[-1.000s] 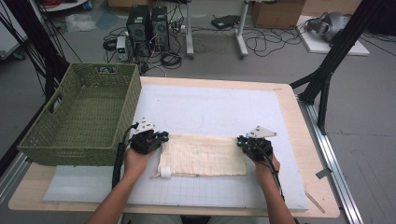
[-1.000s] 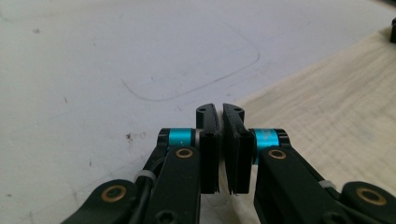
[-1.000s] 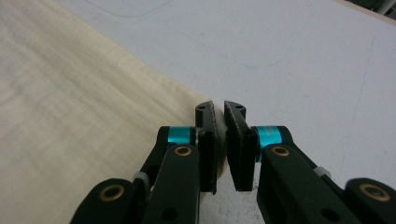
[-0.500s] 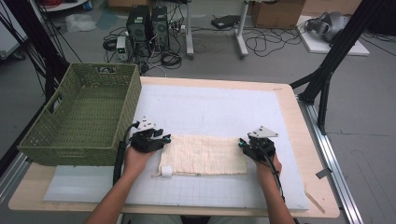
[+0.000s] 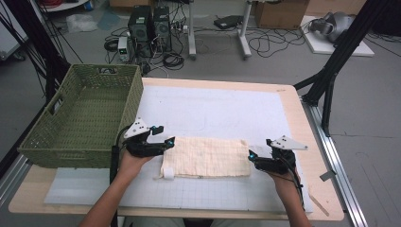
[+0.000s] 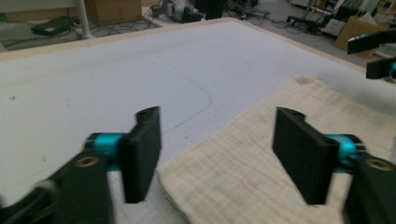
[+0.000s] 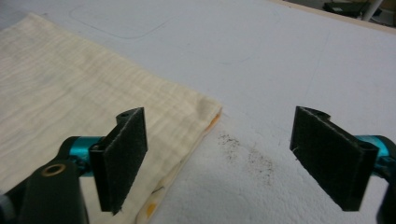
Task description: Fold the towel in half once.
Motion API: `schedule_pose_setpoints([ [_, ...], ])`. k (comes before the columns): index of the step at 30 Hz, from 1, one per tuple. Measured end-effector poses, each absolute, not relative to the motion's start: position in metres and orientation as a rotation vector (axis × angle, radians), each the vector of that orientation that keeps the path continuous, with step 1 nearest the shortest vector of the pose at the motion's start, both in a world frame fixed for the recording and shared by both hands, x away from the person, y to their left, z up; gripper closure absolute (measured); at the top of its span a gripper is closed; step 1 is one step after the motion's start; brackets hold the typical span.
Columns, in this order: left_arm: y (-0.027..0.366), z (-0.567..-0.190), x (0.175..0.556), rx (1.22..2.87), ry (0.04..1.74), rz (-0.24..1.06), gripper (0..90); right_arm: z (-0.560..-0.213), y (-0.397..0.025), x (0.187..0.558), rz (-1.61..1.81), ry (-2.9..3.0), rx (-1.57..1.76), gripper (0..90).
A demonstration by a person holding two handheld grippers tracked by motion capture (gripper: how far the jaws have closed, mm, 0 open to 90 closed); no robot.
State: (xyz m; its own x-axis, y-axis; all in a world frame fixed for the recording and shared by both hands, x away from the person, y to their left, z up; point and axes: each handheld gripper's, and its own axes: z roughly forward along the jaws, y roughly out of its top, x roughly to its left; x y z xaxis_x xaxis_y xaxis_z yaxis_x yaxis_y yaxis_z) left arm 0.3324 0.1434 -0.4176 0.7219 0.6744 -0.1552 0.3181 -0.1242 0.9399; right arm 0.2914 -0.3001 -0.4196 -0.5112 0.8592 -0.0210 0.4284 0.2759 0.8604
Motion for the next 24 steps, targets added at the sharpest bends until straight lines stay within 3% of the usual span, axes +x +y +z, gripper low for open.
schedule_pose_setpoints([
  [5, 0.147, -0.416, 0.329, 1.690, 0.776, 0.384, 17.2, -0.417, -0.307, 0.277, 1.188, 2.057, 1.119, 12.3],
  [24, 0.143, -0.418, 0.322, 1.715, 0.773, 0.417, 18.9, -0.414, -0.318, 0.276, 1.207, 1.990, 1.156, 11.0],
])
